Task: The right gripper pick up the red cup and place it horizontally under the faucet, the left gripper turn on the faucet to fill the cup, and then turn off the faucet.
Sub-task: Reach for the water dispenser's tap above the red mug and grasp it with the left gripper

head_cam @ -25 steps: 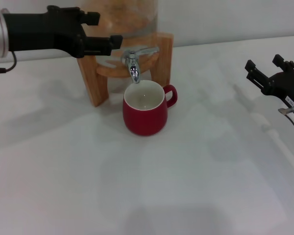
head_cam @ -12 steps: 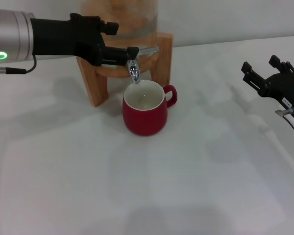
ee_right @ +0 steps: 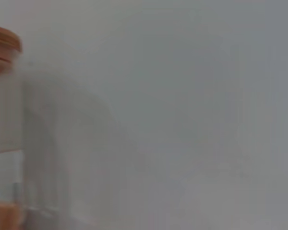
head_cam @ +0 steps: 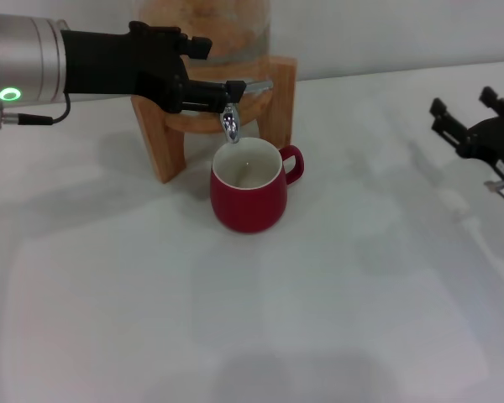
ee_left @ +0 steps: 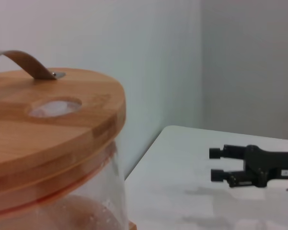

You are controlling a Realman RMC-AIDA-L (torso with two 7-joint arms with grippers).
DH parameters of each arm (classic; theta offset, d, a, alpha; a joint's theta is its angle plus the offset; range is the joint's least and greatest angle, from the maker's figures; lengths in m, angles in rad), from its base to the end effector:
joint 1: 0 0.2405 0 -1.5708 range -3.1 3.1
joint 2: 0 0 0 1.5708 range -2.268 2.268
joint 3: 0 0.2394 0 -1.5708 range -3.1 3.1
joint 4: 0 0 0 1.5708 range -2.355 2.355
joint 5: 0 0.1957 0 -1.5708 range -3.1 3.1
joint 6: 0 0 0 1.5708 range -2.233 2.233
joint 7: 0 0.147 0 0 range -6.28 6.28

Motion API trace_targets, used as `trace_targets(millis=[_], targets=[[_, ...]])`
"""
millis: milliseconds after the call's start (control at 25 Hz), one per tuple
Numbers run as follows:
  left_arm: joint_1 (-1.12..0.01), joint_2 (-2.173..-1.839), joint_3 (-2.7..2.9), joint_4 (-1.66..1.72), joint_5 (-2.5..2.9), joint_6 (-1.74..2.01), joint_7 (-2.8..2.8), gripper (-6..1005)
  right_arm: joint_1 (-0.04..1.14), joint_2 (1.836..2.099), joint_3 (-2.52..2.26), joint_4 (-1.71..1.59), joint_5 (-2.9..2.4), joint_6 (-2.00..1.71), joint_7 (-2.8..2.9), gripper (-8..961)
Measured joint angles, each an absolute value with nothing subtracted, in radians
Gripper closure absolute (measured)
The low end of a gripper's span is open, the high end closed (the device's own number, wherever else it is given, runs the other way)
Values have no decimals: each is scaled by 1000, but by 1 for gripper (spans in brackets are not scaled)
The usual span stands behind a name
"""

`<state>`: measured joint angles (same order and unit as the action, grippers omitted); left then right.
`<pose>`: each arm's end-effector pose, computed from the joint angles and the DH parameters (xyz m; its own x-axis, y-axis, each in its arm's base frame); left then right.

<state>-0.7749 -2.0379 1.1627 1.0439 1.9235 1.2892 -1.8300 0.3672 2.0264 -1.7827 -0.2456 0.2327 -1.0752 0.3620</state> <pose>-0.0870 0.3900 0.0153 0.9383 0.1048 0.3295 0.1998 -0.9421 -0.2695 0.3190 0.3249 0.0262 0.6561 0.0044 -0.7547 -0.7425 -0.1756 -0.6464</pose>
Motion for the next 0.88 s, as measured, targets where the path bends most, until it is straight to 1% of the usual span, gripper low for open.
trace_targets(millis=[520,880], targets=[[-778,-2042,1160,1034,1927,1284,-1809,205,360,2024,-1770,-243,335,-1058,274,110],[-819,-2031,1153,956,1927,1279,-1748,206,359,2024,-1775,-245,336,-1061,276,110]])
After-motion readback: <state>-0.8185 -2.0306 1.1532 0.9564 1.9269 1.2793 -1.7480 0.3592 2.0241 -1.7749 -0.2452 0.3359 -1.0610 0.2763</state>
